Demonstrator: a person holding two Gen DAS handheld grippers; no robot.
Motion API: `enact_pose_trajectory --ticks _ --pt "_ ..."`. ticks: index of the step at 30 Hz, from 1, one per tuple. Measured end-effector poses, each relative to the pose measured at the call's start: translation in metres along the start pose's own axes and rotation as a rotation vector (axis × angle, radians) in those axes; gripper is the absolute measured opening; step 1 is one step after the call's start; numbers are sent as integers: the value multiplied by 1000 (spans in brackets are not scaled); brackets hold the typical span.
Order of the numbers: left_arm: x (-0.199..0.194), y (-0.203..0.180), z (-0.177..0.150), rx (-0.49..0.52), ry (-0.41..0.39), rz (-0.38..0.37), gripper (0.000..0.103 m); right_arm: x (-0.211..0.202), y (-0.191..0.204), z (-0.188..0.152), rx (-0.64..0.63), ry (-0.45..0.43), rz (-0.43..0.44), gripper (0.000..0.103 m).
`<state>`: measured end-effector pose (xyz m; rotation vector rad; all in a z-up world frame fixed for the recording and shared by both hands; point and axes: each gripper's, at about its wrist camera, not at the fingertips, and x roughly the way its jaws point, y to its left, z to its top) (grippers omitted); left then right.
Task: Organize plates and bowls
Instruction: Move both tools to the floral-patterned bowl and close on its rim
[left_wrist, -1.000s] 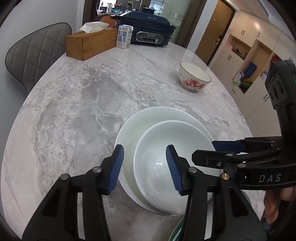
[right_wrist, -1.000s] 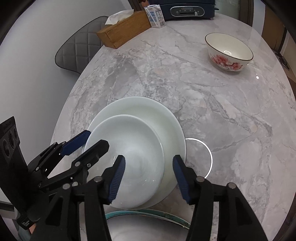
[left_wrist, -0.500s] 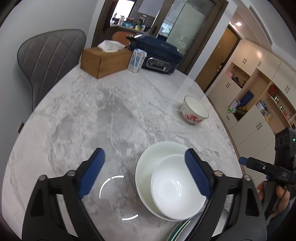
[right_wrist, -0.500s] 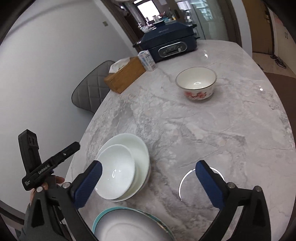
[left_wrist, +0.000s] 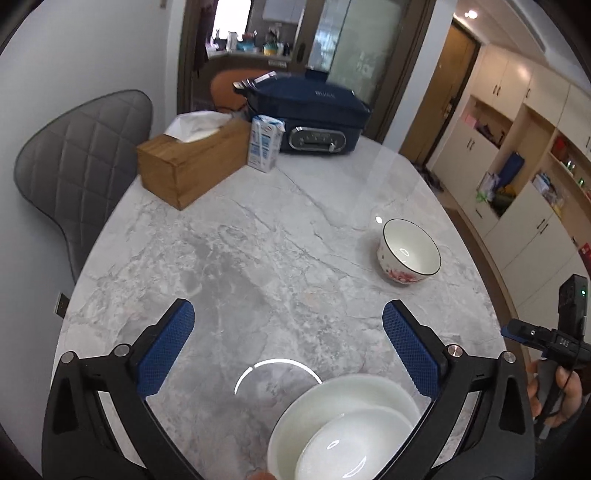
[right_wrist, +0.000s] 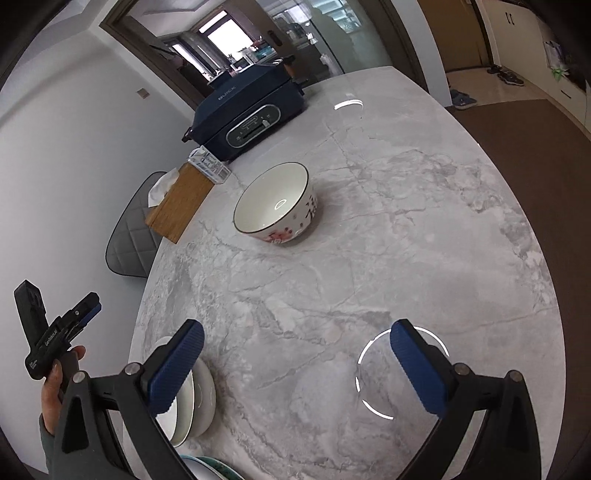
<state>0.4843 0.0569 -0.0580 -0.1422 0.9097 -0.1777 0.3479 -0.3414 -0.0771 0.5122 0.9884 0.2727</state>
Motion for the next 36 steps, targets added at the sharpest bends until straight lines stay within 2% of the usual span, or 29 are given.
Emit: enact_pose_trajectory --ticks 2,5,8,12,15,20,24,26,29,31,33,36 --pt "12 -11 23 12 -10 -8 102 8 -4 20 40 30 6 103" --pt "29 -34 54 66 -24 33 102 16 -2 49 32 22 -12 103" --pt "65 -60 77 103 54 10 102 33 -4 77 70 46 -14 103" --pt "126 -96 89 129 175 -26 102 63 -7 102 126 70 -25 103" --pt "160 -114 91 129 205 -48 102 83 -11 114 134 64 -43 102" --pt "206 -128 85 129 247 -39 102 116 -15 125 115 109 -76 79" --pt "226 -134 77 129 283 -45 102 133 -19 124 119 147 -67 76" --pt "233 -134 74 127 286 -57 101 138 -19 123 123 152 -66 69" --pt "241 -132 68 107 300 -66 93 143 -14 124 98 159 -81 57" --pt "245 -131 66 98 304 -73 79 146 -12 123 94 178 -88 56" --pt "249 -132 65 93 314 -87 53 149 -10 124 99 187 -86 55" --pt "255 -135 60 95 321 -101 33 152 -7 125 81 185 -105 34"
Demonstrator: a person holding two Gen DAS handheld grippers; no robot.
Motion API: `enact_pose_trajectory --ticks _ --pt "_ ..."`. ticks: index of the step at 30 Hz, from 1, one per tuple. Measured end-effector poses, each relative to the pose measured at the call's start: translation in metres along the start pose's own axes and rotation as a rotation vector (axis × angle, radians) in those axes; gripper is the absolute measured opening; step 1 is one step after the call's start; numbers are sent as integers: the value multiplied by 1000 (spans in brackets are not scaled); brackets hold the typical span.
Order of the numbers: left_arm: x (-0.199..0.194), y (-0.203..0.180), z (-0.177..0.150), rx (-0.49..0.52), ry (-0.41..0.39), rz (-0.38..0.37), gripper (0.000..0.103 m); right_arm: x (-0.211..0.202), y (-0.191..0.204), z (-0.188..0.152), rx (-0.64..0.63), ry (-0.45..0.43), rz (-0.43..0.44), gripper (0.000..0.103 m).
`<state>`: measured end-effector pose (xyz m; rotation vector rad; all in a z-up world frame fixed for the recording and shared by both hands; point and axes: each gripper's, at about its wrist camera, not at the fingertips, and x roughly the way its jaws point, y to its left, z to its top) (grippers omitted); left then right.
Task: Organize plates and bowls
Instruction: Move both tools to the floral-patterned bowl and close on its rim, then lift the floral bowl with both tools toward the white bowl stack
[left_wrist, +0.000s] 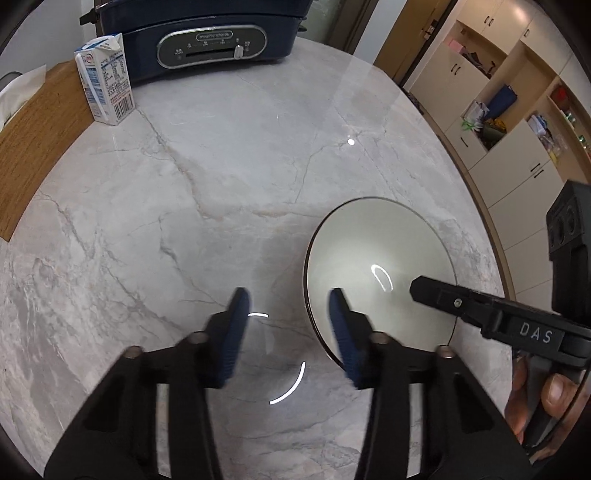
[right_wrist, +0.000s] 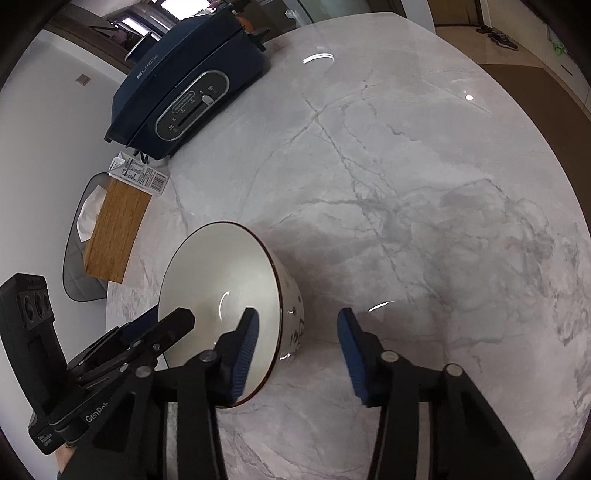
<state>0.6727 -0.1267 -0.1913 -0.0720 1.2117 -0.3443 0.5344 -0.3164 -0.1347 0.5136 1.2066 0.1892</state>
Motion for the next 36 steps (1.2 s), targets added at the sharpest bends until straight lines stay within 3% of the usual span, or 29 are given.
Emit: enact_pose_trajectory --ticks 3,6,7,21,29,36 --pt "4 -3 -2 -3 -4 -4 31 1 1 1 -10 -1 8 22" --pt "2 -9 -4 5 -21 -16 14 1 6 1 -33 2 3 18" --pt "1 -12 -5 9 -21 -9 13 2 8 0 -37 5 0 17" --pt "-32 -21 -22 3 -5 -46 12 -20 12 -10 -37 -13 -22 13" --pt "-92 -24 -46 22 -32 -63 12 -59 35 -31 -69 -30 9 13" --pt "-154 -14 -84 15 -74 -50 12 -91 72 -73 -138 -31 24 14"
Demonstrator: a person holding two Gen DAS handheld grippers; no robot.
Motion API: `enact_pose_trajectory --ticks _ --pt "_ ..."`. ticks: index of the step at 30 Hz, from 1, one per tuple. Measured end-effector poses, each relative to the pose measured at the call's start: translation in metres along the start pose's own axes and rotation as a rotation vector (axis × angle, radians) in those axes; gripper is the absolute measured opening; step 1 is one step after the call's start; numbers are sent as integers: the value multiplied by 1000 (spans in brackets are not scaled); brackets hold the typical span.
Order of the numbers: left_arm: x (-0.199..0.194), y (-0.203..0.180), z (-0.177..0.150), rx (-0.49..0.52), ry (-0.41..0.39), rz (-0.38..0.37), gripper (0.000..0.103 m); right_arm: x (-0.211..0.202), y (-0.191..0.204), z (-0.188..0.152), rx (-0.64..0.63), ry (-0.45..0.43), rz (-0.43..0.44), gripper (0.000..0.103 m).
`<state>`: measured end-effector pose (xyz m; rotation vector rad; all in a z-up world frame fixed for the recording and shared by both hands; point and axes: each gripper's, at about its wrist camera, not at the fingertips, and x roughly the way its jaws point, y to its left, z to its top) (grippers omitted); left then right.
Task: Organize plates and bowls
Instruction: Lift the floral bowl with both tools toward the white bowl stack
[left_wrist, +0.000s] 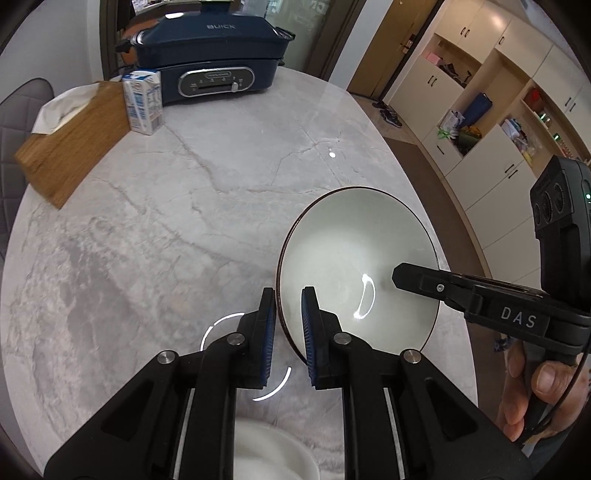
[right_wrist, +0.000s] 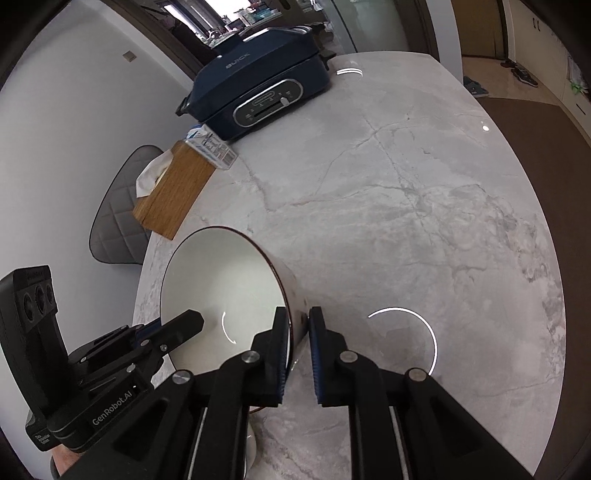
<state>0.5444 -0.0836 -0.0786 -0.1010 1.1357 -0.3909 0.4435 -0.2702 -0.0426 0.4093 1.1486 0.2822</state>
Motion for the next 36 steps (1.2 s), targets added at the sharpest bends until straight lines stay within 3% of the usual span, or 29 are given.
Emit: enact_pose_trajectory --ticks 6,16,25,36 --pt "-50 16 -50 -23 -9 16 12 -18 40 -43 -61 6 31 16" --pt "-98 46 -132 -56 2 44 12 -13 82 -111 -114 62 71 17" --pt "-90 73 -177 -95 47 50 12 12 92 -148 -110 121 72 16" --pt "-65 85 -194 -105 88 55 12 37 88 -164 -105 165 46 16"
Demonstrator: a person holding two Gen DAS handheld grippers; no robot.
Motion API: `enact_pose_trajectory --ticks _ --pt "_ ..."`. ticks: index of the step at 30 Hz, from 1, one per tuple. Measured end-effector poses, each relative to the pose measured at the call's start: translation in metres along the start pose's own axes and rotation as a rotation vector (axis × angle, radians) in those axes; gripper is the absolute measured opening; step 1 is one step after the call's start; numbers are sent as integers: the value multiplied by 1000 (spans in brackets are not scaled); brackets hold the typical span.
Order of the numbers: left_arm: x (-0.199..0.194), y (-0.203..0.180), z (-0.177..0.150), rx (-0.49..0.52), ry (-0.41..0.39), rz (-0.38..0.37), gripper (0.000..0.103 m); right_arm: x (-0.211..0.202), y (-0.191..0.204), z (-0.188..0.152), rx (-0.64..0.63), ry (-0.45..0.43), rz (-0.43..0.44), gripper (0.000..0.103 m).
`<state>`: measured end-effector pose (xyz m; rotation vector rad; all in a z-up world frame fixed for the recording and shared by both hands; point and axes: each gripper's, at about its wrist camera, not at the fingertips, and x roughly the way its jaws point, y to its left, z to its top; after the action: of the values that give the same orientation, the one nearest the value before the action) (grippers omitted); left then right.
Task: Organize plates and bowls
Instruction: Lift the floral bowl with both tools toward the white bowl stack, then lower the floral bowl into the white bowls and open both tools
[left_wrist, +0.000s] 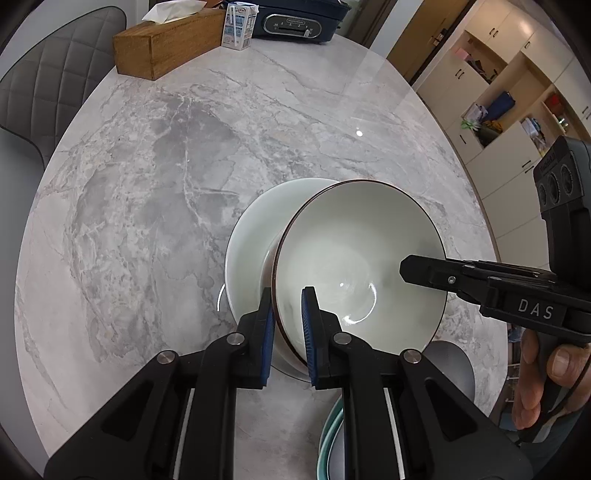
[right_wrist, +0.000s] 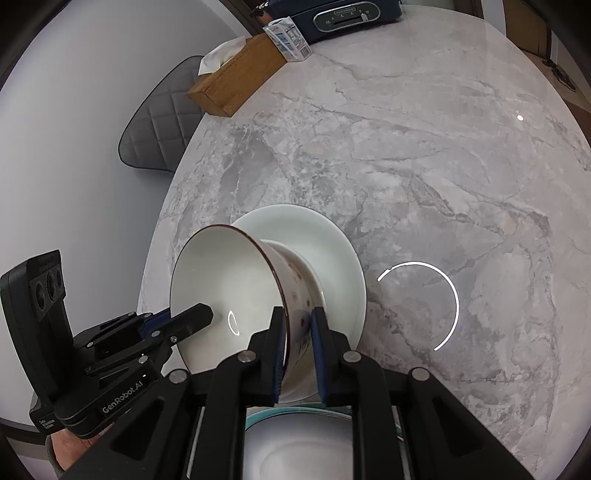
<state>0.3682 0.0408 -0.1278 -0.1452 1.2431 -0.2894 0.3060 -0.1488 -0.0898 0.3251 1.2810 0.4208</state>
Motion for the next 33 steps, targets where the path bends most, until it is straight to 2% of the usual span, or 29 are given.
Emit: enact_pose_trajectory --ticks 6,13,15,17,18,23,28,29,30,32,33 --pt "1 1 4 -2 -13 7 13 4 4 0 -29 -7 -23 17" --pt "0 2 4 -18 -17 -1 14 4 8 -1 -45 -9 -32 24" --pt "0 3 3 -25 -13 -8 14 4 10 -3 -56 -12 -43 28" --pt "4 3 0 -33 -2 -15 15 3 15 -4 -67 -14 -52 39" --pt "3 3 0 -36 -16 -13 15 2 17 -5 -73 -18 -62 41" --pt "1 4 1 -36 -19 -16 15 -2 27 -6 -109 -33 -108 44" --pt "-7 5 0 -32 -38 -10 16 -5 24 -5 -102 -38 -98 45" --pt "-10 7 0 -39 -45 -6 24 -6 22 -5 -98 -41 -93 47" --pt "-14 8 0 -43 -57 -7 42 -8 22 -5 -96 -45 -93 48" --pt "-24 11 1 -44 -95 -4 63 -13 22 -5 -100 -60 -93 54" --pt "-30 12 1 -43 -111 4 63 -16 21 -4 -102 -69 -90 56"
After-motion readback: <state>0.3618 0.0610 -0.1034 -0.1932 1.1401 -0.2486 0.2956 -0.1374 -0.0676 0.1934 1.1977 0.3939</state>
